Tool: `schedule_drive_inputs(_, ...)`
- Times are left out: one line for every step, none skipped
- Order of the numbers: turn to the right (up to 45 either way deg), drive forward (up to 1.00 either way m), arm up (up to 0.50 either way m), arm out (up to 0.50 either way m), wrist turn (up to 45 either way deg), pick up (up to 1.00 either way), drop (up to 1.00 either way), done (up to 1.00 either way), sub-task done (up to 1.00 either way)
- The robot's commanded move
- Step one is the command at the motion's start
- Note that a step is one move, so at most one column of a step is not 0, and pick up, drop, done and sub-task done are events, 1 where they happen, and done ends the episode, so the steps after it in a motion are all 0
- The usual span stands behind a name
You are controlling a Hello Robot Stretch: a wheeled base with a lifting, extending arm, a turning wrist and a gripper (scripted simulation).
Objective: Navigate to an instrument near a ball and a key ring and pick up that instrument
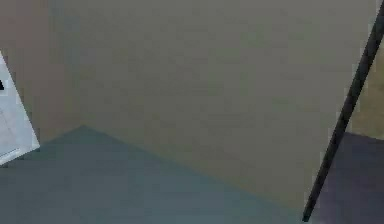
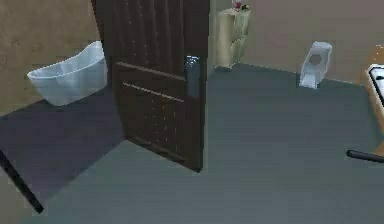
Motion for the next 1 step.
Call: schedule_drive_inputs(45.0, 0.0, 0.0, 0.0, 0.0, 0.0, 0.0, 0.0, 0.0)
